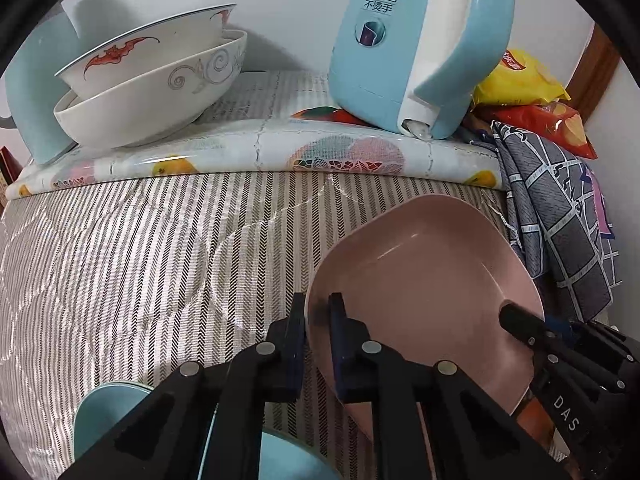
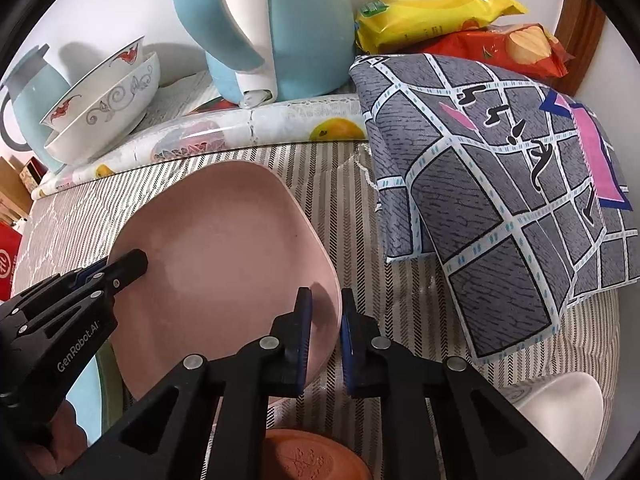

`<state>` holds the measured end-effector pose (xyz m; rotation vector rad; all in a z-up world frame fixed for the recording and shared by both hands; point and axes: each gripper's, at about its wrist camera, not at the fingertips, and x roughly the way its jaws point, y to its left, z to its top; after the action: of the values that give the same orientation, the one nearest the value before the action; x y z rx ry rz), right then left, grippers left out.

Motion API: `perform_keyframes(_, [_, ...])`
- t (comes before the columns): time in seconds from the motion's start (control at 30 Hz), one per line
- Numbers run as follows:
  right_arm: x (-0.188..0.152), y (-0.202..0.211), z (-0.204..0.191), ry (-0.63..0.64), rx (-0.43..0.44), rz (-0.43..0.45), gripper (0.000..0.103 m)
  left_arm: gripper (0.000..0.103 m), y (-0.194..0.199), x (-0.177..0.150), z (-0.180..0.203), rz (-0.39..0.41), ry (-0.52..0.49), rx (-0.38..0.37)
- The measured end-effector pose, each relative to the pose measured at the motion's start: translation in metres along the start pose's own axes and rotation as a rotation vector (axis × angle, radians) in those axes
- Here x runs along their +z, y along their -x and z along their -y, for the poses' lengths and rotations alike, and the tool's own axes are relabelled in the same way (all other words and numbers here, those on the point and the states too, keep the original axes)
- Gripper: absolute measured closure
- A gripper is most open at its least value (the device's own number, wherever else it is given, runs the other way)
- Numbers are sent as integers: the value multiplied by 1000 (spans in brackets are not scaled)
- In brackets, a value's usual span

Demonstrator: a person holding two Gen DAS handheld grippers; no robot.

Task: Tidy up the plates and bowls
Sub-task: 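Lift the pink plate with both grippers and carry it over the light-blue plate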

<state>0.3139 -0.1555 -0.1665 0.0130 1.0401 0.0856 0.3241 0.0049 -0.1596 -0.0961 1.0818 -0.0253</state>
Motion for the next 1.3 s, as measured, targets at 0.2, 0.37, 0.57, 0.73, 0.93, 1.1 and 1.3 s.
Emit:
perform_keyframes(0.2, [-5, 8, -1, 21, -13, 48, 93, 89, -1, -4, 2, -7, -21, 6])
perform_keyframes(0.37, [-7, 19, 2, -1, -7, 76, 96, 93, 8, -10, 3, 18, -24, 16])
perform_keyframes(0.57, [-8, 44, 6, -9, 14, 121, 96, 94, 36, -14, 2, 68, -22, 14])
perform_keyframes(0.73, [-17, 67, 6, -20, 36, 146, 97, 94, 60, -21, -3, 97, 3, -1])
perform_keyframes(0.93, [-28, 89, -3, -14, 36, 176, 97, 94, 82, -31, -10, 122, 8, -16])
perform_keyframes(1.1, [-41, 106, -11, -15, 45, 197, 97, 94, 102, -45, -17, 139, 18, -12])
perform_keyframes(1.3, [-58, 124, -23, -13, 63, 221, 97, 94, 122, -61, -29, 157, 31, -10])
